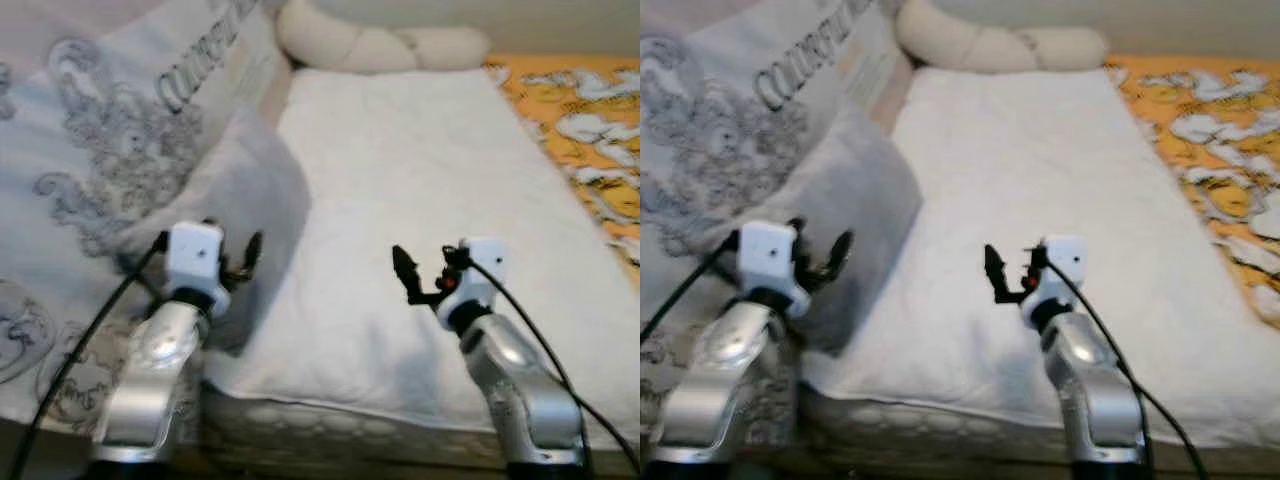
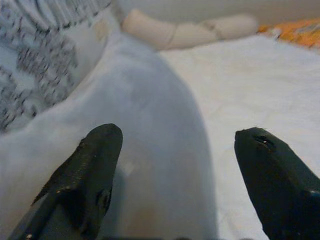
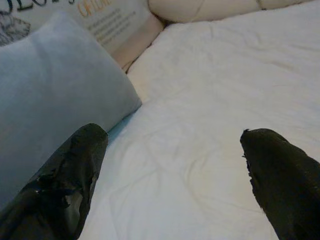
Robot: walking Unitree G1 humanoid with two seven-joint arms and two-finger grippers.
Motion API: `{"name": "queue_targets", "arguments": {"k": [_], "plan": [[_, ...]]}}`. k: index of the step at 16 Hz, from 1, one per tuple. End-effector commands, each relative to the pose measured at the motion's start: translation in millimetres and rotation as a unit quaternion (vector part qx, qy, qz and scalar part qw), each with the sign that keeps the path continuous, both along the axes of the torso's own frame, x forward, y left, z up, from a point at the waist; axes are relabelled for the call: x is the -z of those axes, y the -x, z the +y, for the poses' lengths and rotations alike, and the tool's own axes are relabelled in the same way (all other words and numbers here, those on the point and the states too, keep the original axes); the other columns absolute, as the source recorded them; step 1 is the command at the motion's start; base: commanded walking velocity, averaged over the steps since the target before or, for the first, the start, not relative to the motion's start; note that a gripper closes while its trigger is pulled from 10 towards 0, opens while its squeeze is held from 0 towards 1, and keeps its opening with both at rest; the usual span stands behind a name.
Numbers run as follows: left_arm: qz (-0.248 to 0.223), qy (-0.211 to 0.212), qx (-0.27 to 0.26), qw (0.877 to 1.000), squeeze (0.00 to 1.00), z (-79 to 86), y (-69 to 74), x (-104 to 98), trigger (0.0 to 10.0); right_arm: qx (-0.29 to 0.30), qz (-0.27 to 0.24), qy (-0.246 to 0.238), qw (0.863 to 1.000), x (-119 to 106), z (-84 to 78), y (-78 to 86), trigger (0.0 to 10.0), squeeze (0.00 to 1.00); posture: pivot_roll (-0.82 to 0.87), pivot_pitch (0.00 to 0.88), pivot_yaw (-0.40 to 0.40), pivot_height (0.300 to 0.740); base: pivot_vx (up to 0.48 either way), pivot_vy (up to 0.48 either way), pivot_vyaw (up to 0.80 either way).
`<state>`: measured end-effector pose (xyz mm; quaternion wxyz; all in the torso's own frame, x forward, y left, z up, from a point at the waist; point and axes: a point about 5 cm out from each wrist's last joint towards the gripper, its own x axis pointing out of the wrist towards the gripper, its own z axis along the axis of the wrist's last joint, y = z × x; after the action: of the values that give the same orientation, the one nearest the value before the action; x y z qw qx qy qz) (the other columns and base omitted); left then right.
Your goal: Clean up the room
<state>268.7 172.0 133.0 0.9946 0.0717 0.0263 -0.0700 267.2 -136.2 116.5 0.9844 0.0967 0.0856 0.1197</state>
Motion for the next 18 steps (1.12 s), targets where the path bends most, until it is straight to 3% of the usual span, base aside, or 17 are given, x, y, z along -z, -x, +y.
{"name": "queue_targets", "arguments": {"k": [1, 6, 8, 12, 13, 15, 18], "plan": [[0.01, 0.001, -0.013, 1.0, 0.62, 2.3, 1.3, 1.9, 10.0, 0.002, -0.02, 0.018, 1.0, -8.7, -3.2, -0.5, 10.0, 0.0, -0.08, 0.0, 0.047, 0.74, 0.0, -0.431, 0.0], [0.038, 0.006, -0.037, 0.999, 0.66, 12.2, 8.3, 8.9, 10.0, 0.002, -0.015, -0.001, 1.0, -9.3, -1.2, -1.5, 10.0, 0.0, -0.05, 0.0, 0.046, 0.74, 0.0, -0.436, 0.0], [0.04, 0.006, -0.04, 0.998, 0.66, 13.4, 9.7, 9.1, 10.0, -0.011, -0.022, 0.028, 0.999, -9.0, 1.4, -0.8, 10.0, 0.0, -0.06, 0.0, 0.05, 0.74, 0.0, -0.435, 0.0], [0.046, 0.008, -0.039, 0.998, 0.67, 11.2, 11.4, 11.0, 10.0, -0.006, -0.034, 0.033, 0.999, -12.6, -1.7, -4.0, 10.0, 0.0, -0.06, 0.0, 0.041, 0.74, 0.0, -0.436, 0.0], [0.054, 0.021, -0.043, 0.997, 0.75, 10.6, 12.9, 11.6, 10.0, -0.003, -0.028, 0.03, 0.999, -9.4, -3.3, -3.9, 10.0, 0.0, -0.05, 0.0, 0.03, 0.74, 0.0, -0.442, 0.0], [0.053, 0.016, -0.041, 0.998, 0.79, 10.0, 12.5, 10.8, 10.0, -0.003, -0.022, 0.027, 0.999, -7.3, -2.8, -3.6, 10.0, 0.0, -0.06, 0.0, 0.034, 0.74, 0.0, -0.442, 0.0], [0.054, 0.014, -0.036, 0.998, 0.79, 6.2, 11.9, 11.8, 10.0, 0.013, -0.009, 0.032, 0.999, 0.0, -4.0, -6.8, 10.0, 0.0, -0.06, 0.0, 0.03, 0.74, 0.0, -0.441, 0.0]]}}
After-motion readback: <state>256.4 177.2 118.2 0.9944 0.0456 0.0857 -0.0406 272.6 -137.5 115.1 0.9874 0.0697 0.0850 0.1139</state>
